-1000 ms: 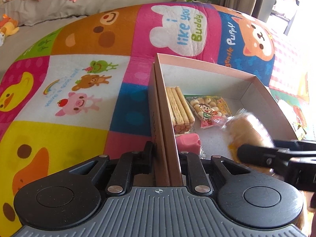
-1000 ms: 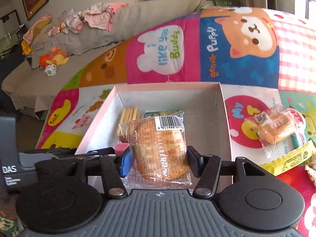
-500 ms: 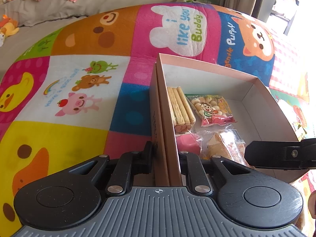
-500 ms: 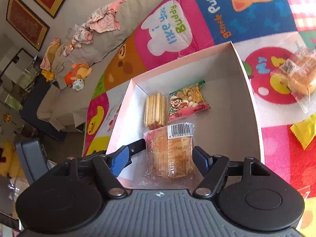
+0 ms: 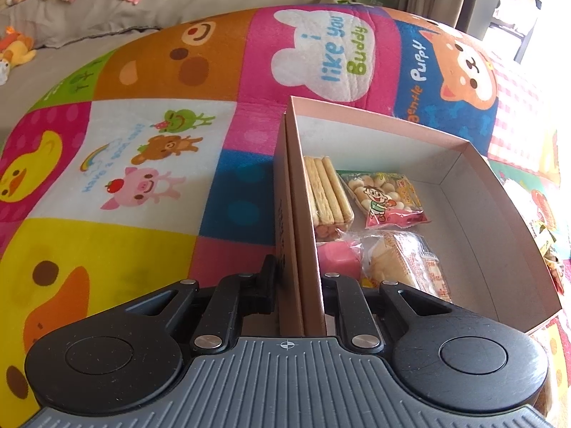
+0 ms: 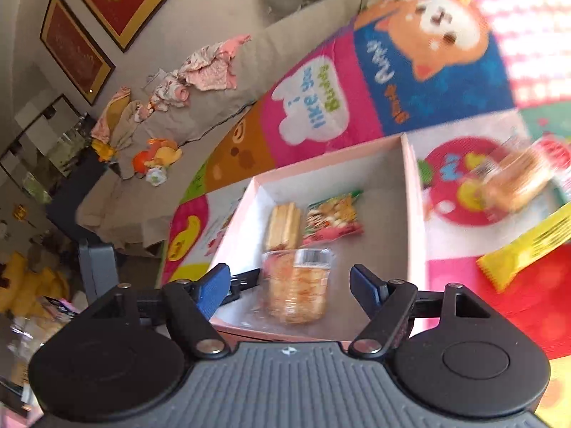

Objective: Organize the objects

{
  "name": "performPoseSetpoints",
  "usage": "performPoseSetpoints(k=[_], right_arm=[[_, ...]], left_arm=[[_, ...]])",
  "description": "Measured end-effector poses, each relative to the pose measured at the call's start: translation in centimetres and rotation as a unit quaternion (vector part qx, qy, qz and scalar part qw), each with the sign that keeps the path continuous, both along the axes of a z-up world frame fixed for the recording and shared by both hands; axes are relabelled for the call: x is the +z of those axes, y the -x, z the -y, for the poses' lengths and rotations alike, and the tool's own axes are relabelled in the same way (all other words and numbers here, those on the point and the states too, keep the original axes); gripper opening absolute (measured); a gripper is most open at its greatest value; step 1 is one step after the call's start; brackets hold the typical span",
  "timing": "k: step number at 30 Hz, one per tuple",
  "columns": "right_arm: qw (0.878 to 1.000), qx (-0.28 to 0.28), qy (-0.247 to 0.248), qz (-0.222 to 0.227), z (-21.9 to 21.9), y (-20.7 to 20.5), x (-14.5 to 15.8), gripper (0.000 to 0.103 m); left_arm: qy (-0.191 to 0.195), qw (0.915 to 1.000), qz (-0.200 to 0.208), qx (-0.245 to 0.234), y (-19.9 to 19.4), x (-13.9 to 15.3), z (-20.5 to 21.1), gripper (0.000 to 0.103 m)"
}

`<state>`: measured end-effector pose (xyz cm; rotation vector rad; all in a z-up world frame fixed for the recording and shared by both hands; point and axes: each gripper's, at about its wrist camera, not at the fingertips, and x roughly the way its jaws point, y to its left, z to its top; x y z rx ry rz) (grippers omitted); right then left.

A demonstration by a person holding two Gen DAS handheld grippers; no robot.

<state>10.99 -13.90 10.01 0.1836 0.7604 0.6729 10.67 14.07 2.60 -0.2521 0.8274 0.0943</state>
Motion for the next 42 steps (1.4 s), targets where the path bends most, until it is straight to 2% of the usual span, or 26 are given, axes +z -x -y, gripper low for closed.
performPoseSetpoints(k=[3,5,8,12,15,23,24,25,28,31,37,42], right_arm=[[0.993,-0.033,0.087,0.073,2.9,2.5,0.8,0.077],[0.986,-0.040,0.136,0.092,4.2,4.0,0.4,0.078],[0.982,-0.021,0.172,0.075,5.5,6.0,-1.5,0.078],[0.978,0.016,0.199,0.053,4.9,8.5,-4.6,0.078],[0.974,0.026,0.216,0.059,4.2,9.5,-6.1,0.078],[0.981,0.007,0.191,0.045,3.9,7.5,-6.5,0.076],[0.981,0.008,0.190,0.038,3.8,7.1,-6.7,0.070],[0.981,0.009,0.191,0.029,3.7,6.7,-6.9,0.057],[0.980,0.013,0.198,0.025,3.4,6.6,-6.8,0.036],[0.980,0.034,0.195,0.014,3.3,7.5,-6.5,0.030],[0.979,0.071,0.191,-0.014,3.7,9.6,-5.6,0.030],[0.983,0.077,0.168,-0.012,3.9,10.3,-3.1,0.029]], left_arm=[[-0.005,1.0000,-0.001,0.000,0.1,0.0,0.1,0.016],[-0.007,1.0000,0.000,-0.001,0.1,0.0,0.1,0.016],[-0.007,1.0000,-0.001,0.003,0.1,0.0,0.1,0.016],[-0.018,0.9998,-0.004,0.002,0.0,0.1,0.6,0.016],[-0.019,0.9998,-0.007,0.003,0.0,0.2,0.6,0.016],[-0.022,0.9997,-0.009,0.004,0.0,0.2,0.8,0.016],[-0.023,0.9997,-0.009,0.003,-0.1,0.2,0.8,0.016],[-0.022,0.9997,-0.009,0.003,-0.1,0.2,0.7,0.016],[-0.022,0.9997,-0.009,0.003,-0.1,0.2,0.7,0.016],[-0.022,0.9997,-0.009,0.004,-0.1,0.2,0.7,0.016],[-0.021,0.9997,-0.008,0.005,-0.1,0.2,0.7,0.016],[-0.021,0.9997,-0.007,0.005,-0.1,0.2,0.7,0.016]])
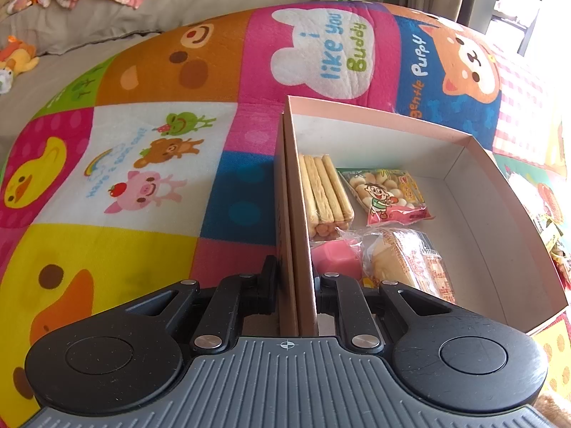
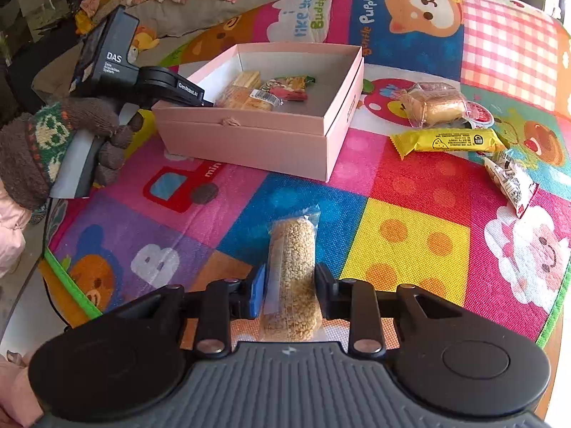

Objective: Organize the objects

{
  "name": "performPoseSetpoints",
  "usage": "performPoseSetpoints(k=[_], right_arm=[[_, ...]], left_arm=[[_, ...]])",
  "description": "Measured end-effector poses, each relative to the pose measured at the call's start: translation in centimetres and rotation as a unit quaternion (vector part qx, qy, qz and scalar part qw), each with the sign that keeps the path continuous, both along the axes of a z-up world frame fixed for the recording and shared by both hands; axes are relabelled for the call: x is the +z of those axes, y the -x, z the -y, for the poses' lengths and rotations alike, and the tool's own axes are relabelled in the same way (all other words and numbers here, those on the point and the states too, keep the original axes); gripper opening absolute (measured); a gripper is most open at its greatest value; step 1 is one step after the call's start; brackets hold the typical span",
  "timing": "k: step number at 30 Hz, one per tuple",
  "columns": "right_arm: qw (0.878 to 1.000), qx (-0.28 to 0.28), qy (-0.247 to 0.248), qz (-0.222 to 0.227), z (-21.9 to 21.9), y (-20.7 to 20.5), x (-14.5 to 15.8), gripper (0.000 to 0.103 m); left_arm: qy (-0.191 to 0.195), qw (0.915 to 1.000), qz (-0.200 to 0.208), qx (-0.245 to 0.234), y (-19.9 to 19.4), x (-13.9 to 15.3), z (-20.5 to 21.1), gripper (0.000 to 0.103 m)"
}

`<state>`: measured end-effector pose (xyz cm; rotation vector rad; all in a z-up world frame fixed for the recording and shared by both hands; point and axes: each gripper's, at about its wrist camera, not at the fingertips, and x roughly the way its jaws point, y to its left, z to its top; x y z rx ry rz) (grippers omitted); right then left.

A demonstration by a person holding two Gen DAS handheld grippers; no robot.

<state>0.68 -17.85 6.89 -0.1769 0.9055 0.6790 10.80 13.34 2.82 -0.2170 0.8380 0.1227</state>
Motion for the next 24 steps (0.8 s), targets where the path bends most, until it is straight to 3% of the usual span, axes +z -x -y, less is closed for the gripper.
performPoseSetpoints(k=[8,12,19,24], right_arm=[[0.996,-0.005,-0.070,0.054,-1.0,-2.2,6.0,0.029],[0.993,-0.014,-0.093,0.076,-3.6,-4.9,7.3,0.029],[0.995,-0.071,-0.042,0.052,-9.6,-11.8,2.6,0.029],[0.996,-0.082,-0.027,0.026,-10.9,-13.2,-0.4,0.029]], left_arm=[[0.005,1.0000,0.004,0.001,0.1,-0.1,-0.1,0.016],[0.006,1.0000,0.004,0.001,0.1,-0.1,-0.1,0.016],[0.012,0.9999,0.005,0.000,0.1,-0.1,-0.2,0.016],[0.011,0.9999,0.007,-0.002,0.2,-0.2,-0.2,0.016]])
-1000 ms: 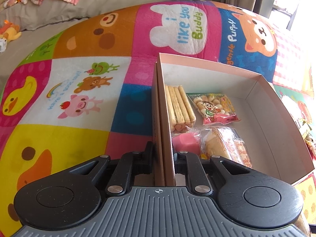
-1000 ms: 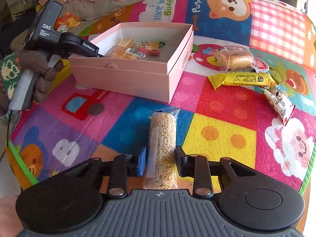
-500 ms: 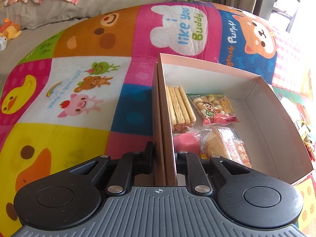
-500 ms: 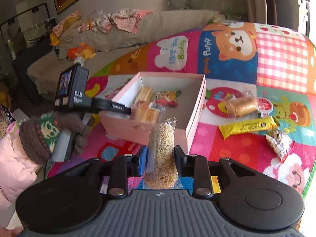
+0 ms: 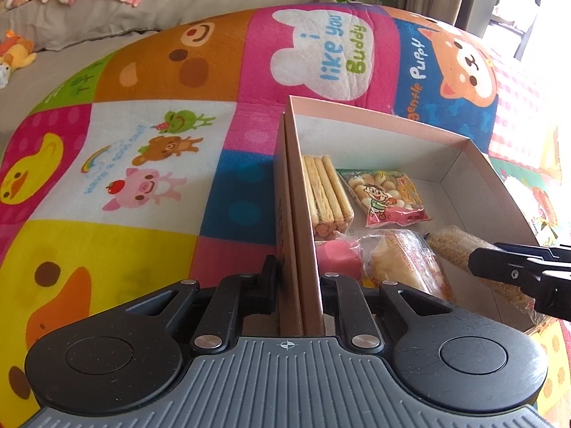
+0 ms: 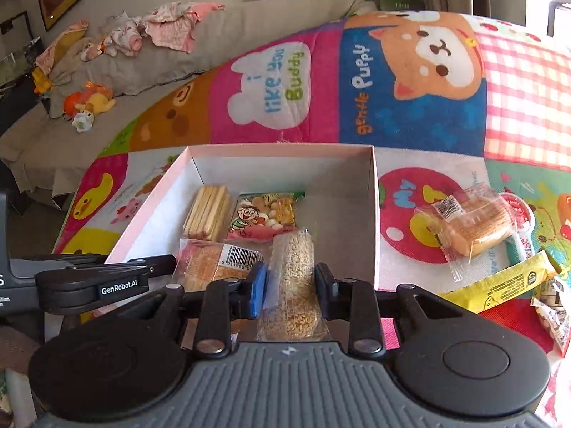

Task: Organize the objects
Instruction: 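Lower the rice-cracker bar into the box beside the bread bag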

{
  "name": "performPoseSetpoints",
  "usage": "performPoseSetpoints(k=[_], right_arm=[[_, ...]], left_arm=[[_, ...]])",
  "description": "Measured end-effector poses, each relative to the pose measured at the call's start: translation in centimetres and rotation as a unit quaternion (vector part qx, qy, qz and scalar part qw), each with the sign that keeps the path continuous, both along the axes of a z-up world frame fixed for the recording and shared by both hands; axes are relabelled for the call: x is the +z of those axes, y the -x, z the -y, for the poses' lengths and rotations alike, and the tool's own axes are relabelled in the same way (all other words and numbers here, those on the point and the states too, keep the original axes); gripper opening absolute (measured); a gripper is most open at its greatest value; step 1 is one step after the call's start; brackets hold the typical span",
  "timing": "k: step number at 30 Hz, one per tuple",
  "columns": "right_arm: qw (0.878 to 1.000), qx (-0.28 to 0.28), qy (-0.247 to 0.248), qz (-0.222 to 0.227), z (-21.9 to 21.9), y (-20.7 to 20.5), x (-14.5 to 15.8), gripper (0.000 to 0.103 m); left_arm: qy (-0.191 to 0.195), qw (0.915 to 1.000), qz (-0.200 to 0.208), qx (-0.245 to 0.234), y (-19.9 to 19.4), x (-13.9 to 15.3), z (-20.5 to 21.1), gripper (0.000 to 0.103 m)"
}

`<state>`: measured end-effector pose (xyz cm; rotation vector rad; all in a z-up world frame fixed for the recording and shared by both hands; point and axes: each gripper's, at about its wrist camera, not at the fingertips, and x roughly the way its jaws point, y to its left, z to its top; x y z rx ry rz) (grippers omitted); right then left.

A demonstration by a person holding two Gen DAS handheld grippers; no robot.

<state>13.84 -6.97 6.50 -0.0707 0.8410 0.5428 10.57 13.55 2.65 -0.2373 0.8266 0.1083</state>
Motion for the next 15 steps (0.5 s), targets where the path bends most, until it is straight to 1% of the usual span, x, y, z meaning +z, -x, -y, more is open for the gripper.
performPoseSetpoints(k=[4,8,11,15], right_arm=[[1.000,0.029,0.002,-0.005,-0.1,0.7,-0.4,0.033],[0.999,0.030,0.017,0.006,-0.4,1.1,-0.4,0.033],[0.999,0.032,0.009,0.006,0.2,1.5,-0.1,0.036],[0.999,0.019,-0.018,0.027,2.5,2.3,1.7,0.036]], left_arm=[[-0.007,1.0000,0.002,0.002,0.1,0.0,0.3,0.016],[-0.007,1.0000,0.003,0.002,0.1,-0.1,0.3,0.016],[-0.004,1.0000,0.002,0.001,0.1,-0.1,0.2,0.016],[-0.003,1.0000,0.002,0.001,0.1,-0.1,0.1,0.016]])
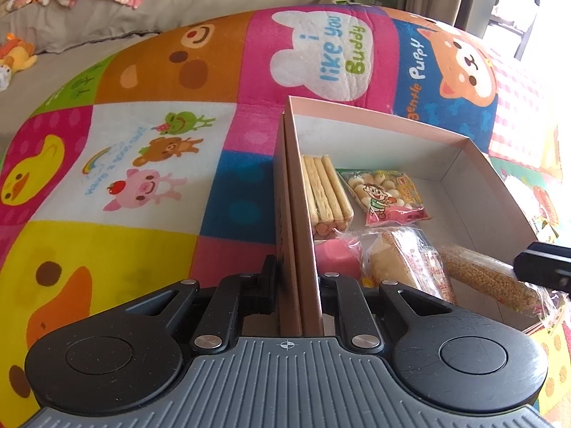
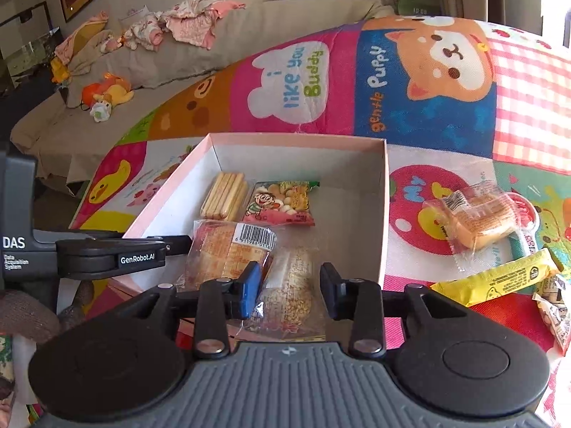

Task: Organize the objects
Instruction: 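Lower the rice-cracker bar into the box beside the bread bag, then open the right gripper and lift it away from the box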

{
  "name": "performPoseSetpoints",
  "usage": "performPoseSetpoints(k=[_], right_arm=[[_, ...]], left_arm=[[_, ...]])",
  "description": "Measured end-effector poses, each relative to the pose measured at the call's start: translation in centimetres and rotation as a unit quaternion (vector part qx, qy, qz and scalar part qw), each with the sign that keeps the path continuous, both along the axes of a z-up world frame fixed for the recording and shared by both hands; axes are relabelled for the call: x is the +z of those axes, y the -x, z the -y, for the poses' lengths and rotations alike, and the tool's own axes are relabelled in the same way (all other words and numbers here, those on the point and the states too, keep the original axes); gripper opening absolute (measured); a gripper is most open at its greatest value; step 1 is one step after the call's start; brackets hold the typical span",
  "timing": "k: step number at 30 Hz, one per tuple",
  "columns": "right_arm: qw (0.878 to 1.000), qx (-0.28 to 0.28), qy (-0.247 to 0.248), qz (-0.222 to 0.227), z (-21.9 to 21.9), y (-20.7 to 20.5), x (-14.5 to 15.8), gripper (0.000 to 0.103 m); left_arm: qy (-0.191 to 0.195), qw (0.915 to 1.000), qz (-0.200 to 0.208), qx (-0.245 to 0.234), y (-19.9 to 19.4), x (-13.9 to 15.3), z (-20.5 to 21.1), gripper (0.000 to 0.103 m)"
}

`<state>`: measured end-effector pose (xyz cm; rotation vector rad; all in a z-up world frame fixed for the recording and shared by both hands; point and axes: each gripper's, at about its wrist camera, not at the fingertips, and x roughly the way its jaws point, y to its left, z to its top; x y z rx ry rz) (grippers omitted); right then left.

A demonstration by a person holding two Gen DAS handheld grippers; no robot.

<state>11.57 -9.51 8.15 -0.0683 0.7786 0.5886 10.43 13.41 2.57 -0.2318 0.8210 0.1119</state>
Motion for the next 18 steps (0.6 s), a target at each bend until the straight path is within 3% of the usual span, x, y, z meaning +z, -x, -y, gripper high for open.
performPoseSetpoints(k=[8,11,15,18], right_arm=[[0.995,-0.094,-0.036,0.022,7.8,-1.8,2.5,0.037],[0.990,-0.129,-0.062,-0.013,10.9,-2.8,2.0,0.037],[0.996,-0.080,-0.032,0.008,9.9,-0.6,1.6,0.037],[1.000,-0.015,-0.015,0.019,7.1,1.7,1.4,0.026]], left_arm=[[-0.002,1.0000,-0.001,0.000,0.0,0.0,0.0,0.016],[-0.003,1.0000,-0.001,0.002,0.0,0.1,0.0,0.016],[-0.005,1.0000,-0.001,0.002,0.0,0.1,0.1,0.016],[-0.005,1.0000,-0.001,0.002,0.0,0.1,0.1,0.016]])
